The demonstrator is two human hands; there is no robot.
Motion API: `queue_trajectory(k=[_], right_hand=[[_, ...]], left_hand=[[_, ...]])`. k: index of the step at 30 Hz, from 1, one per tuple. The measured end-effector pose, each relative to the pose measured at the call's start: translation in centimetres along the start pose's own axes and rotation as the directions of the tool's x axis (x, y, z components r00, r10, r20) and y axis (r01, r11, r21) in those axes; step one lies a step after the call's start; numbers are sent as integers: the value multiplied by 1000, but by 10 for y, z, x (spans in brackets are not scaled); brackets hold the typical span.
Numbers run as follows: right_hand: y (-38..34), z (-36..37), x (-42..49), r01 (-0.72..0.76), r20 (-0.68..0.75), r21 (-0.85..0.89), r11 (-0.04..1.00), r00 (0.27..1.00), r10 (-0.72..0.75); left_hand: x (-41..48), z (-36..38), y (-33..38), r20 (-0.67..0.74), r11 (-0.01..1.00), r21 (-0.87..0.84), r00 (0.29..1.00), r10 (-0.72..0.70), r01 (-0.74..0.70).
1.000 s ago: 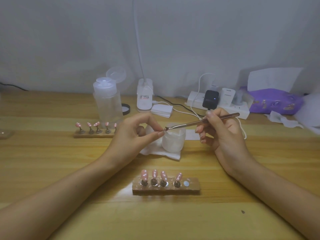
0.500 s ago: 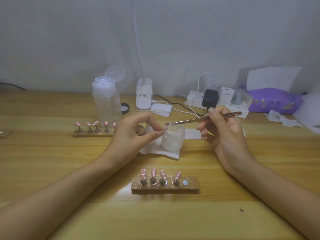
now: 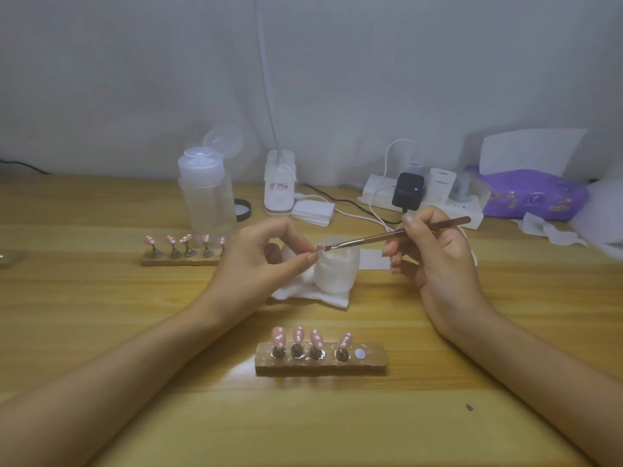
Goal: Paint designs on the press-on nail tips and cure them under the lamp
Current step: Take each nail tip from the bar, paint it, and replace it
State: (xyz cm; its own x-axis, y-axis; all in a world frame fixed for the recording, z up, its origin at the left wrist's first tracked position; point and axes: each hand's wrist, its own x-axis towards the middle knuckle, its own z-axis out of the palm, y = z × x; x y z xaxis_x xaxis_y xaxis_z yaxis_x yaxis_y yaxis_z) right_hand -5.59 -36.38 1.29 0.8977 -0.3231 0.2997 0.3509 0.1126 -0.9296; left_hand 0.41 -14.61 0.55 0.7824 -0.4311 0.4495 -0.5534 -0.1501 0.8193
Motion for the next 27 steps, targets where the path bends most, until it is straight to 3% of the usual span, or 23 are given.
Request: queue_trajectory(k=[27], right_hand=[[-3, 3, -3, 108, 70, -19, 994, 992, -107]], left_hand=[[-1, 1, 7, -12, 997, 7, 997, -70, 71]])
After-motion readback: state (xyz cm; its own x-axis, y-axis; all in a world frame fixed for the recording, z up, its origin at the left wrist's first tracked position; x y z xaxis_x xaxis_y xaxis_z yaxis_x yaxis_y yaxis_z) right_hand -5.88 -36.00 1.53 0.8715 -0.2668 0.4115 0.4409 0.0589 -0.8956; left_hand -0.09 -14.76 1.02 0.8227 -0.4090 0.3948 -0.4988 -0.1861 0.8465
